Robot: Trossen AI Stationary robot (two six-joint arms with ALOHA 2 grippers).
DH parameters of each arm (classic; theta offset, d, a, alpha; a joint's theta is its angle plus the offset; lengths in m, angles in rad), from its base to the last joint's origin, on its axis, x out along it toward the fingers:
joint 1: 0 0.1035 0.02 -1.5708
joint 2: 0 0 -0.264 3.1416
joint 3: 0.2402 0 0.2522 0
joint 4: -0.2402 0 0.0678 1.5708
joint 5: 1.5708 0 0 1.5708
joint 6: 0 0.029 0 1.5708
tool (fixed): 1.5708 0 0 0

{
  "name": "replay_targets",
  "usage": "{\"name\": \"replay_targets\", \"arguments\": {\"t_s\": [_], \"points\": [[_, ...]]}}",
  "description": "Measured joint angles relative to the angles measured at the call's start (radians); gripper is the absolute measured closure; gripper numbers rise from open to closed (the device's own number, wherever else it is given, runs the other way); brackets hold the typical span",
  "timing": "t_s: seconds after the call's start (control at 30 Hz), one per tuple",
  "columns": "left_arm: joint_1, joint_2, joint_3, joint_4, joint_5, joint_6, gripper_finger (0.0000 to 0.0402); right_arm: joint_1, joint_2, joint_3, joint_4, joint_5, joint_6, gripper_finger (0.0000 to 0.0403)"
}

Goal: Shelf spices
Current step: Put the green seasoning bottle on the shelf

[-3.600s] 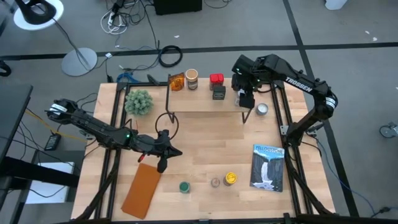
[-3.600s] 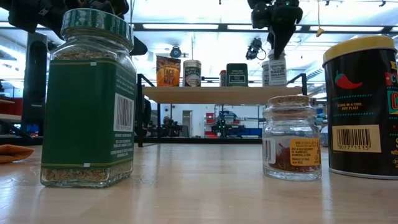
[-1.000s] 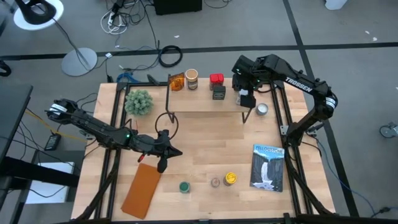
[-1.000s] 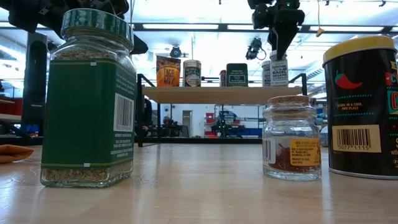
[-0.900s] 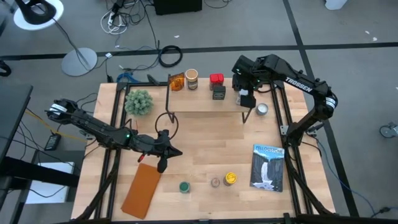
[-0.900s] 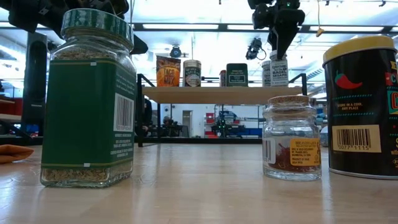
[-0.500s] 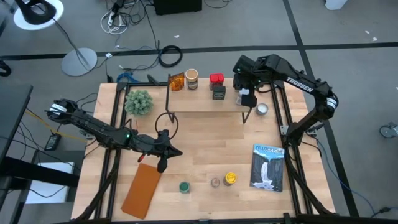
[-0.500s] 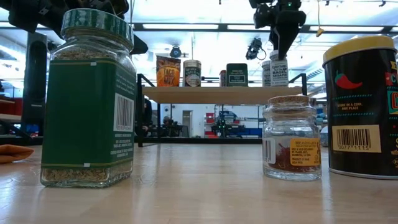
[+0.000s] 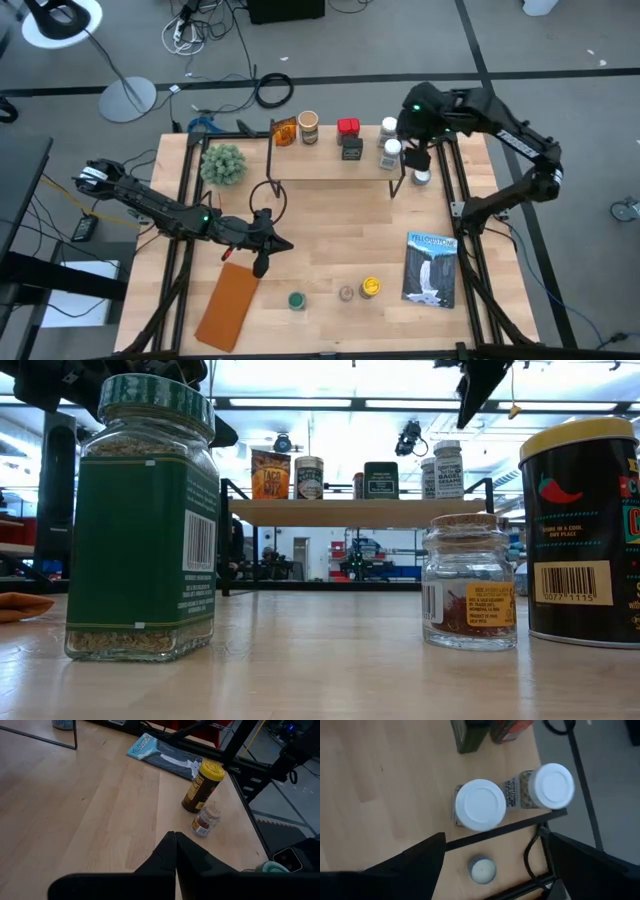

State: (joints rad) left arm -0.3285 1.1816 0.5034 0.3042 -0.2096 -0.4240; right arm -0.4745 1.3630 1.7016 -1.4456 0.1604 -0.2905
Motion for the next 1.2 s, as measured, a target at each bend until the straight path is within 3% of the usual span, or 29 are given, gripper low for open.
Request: {"name": "replay_targets", "arguments": {"t_s": [0.27, 0.47, 0.67, 1.2], "points": [[0.0, 0.0, 0.0, 0.0, 0.0, 0.0, 0.0396, 0.031, -0.093, 0.0, 0.005, -0.021, 0.337, 0.0056], [0.0, 0.0, 0.0, 0.0, 0.0, 0.0, 0.0396, 0.107, -0.124, 0.0, 0.016, -0.135, 0.416, 0.0056], [0.0, 0.0, 0.0, 0.0, 0.0, 0.0, 0.0396, 0.29, -0.122, -0.036, 0.068, -0.083, 0.498, 0.0056], [0.0, 0.002, 0.0, 0.0, 0.0, 0.0, 0.0396, 0.747, -0.125, -0.434, 0.3, -0.014, 0.705, 0.0057]]}}
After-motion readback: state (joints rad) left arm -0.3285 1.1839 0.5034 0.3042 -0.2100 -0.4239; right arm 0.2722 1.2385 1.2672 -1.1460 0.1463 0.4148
